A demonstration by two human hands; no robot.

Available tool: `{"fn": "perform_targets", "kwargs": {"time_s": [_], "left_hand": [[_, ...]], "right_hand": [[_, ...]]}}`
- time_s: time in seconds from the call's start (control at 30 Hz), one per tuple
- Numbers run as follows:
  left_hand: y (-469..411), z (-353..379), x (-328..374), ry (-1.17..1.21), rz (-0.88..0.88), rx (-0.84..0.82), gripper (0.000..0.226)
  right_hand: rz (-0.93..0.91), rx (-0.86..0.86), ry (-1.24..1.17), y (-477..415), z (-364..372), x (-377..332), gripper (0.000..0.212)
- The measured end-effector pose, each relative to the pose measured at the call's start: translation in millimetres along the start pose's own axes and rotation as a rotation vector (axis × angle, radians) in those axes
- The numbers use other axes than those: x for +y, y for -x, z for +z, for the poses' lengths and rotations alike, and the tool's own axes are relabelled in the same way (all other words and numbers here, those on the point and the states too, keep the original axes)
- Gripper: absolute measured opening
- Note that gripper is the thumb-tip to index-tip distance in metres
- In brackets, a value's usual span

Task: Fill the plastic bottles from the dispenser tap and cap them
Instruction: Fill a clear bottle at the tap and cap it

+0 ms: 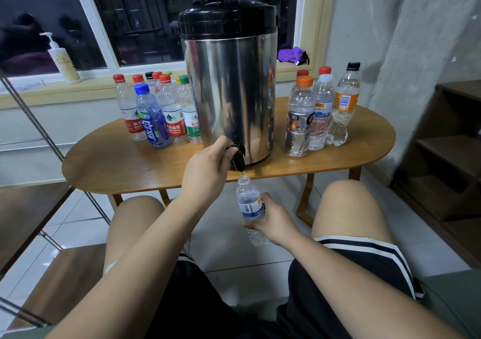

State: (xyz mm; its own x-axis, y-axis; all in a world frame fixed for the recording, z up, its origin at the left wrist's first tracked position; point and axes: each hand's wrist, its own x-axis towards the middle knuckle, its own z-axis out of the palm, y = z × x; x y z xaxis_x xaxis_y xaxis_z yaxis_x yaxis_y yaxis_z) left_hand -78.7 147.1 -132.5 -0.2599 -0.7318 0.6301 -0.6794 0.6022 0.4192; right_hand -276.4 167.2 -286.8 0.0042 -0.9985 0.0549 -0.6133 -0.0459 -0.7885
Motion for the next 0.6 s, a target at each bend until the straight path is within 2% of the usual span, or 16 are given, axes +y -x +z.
{"fn": "perform_targets", "kwargs": {"time_s": [0.6], "left_hand": [[0.0, 0.2, -1.1, 0.006, 0.009, 0.008, 0.021]], "right_hand": [[0.004, 0.003, -0.003, 0.4, -0.9, -0.4, 0.070]]}}
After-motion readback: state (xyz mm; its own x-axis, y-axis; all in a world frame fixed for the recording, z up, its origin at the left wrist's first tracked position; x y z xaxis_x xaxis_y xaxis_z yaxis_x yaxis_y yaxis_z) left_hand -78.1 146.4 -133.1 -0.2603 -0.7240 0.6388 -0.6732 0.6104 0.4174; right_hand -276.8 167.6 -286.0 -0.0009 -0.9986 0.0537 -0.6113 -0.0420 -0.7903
